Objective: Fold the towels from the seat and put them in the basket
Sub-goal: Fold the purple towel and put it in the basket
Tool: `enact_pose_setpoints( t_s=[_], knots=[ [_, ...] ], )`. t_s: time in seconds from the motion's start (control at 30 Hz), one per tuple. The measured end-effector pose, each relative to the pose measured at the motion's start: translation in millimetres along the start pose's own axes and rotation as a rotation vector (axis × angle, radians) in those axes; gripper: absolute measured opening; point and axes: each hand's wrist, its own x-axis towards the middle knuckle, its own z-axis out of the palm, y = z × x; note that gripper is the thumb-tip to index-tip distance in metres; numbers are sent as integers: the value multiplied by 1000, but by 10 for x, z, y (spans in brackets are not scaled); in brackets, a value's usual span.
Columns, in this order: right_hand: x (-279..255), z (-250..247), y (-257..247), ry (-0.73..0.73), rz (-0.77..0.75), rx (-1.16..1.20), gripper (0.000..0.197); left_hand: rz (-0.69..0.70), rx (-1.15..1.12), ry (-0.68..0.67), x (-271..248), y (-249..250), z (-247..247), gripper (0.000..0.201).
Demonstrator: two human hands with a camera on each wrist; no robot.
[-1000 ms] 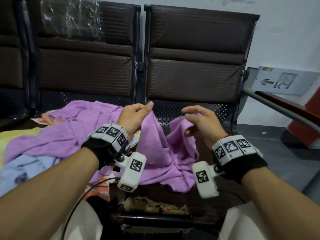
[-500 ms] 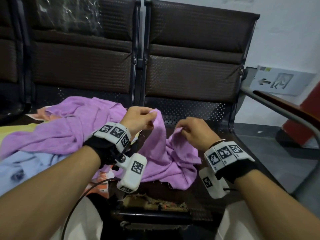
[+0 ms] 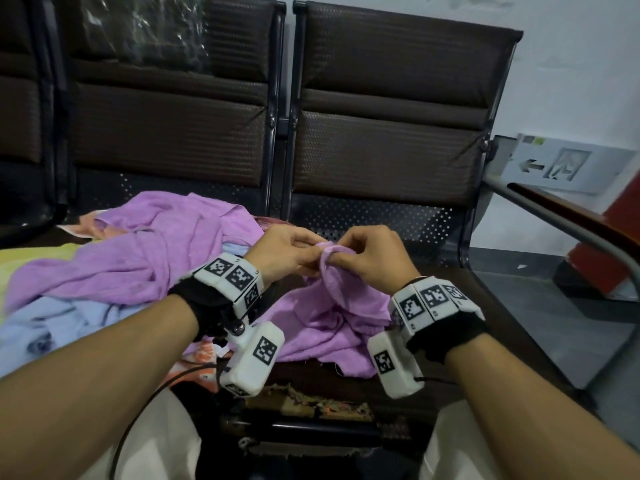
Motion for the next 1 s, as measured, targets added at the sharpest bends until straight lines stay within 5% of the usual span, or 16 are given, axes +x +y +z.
enact_pose_setpoints(
  t_s=[0.23,0.43,0.57,0.73,0.9,1.0],
  knots=[
    [11,16,15,-13,61,74,22,64,51,-97,-103,3,-37,13],
    [19,-11,-8,-61,22,197,25,134,118,40,-105,37,-58,19],
    [17,-108,63,-22,-99,-28,38,136,-12,195,-34,100,-181,23],
    [-75,-261,191,-191,-140,-213,33,76,-162,368,64,90,-344,32],
    [-219,-377,435,-454,4,-530,52,78,124,551,110,44,-544,20],
    [-277,-480,575,-443,93,-754,56,47,357,626,94,22,-691,25]
  ],
)
